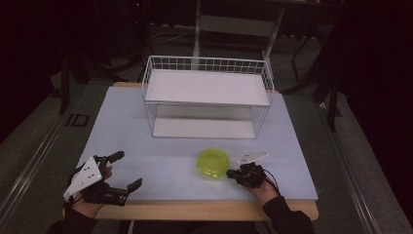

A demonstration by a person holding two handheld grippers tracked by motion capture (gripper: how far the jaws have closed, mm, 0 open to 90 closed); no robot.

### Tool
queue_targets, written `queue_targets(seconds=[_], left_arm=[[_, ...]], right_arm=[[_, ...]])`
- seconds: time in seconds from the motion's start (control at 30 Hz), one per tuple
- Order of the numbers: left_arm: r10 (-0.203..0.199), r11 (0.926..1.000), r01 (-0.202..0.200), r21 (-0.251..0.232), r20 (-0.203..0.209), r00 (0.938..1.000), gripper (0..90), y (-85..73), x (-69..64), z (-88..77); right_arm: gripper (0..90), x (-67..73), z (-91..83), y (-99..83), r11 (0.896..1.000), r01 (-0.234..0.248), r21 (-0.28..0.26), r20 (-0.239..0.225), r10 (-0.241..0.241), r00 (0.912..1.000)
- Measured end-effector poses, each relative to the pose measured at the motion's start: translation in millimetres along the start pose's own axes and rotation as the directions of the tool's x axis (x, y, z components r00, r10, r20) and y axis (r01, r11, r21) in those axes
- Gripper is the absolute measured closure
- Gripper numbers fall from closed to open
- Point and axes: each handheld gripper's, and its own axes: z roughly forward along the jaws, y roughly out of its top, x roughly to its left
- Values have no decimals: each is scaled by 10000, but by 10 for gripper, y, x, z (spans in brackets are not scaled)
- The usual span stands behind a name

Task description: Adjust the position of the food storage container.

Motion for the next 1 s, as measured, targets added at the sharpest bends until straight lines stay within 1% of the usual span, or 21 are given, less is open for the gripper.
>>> queue_targets(seconds=[0.13, 0.2, 0.3, 0.33, 0.4, 0.5, 0.57, 0.6, 0.63, 0.7, 0.83, 1.0], left_arm=[[19, 10000, -19, 20, 25, 10000, 3, -1, -3, 2], [23, 10000, -23, 18, 32, 10000, 2, 0, -4, 0], [18, 10000, -18, 20, 19, 10000, 3, 0, -1, -4], [11, 10000, -11, 10, 23, 10000, 3, 0, -1, -4], [10, 10000, -10, 11, 4, 10000, 3, 0, -1, -3], [21, 10000, -21, 18, 9, 10000, 3, 0, -3, -1], [10, 10000, -10, 14, 11, 10000, 3, 0, -1, -1], [6, 10000, -6, 14, 0, 10000, 3, 0, 0, -1], [2, 10000, -2, 15, -8, 10000, 3, 0, 1, -1], [-2, 10000, 2, 6, 1, 10000, 3, 0, 1, -3], [1, 10000, -1, 23, 12, 10000, 3, -2, 2, -1], [-4, 10000, 4, 34, 39, 10000, 3, -2, 1, 1]], right_arm=[[900, 123, 97, 71, 9995, 308, 96, -247, -306, 9992], [900, 172, 139, 99, 9982, 578, 141, -325, -574, 9978], [900, 217, 156, 119, 9962, 853, 199, -421, -844, 9955], [900, 218, 144, 121, 9950, 982, 204, -361, -975, 9946], [900, 181, 109, 120, 9962, 866, 124, -204, -863, 9961], [900, 101, 67, 133, 9974, 721, -27, 315, -719, 9969], [900, 66, 67, 145, 9975, 700, -95, 318, -696, 9971], [900, 58, 83, 148, 9970, 770, -45, 405, -767, 9962], [900, 52, 102, 149, 9973, 735, 60, 424, -737, 9964], [900, 56, 142, 153, 9976, 684, 122, 306, -688, 9972], [900, 143, 190, 186, 9962, 864, 105, 11, -864, 9963], [900, 233, 274, 243, 9950, 994, 88, -185, -993, 9949]])
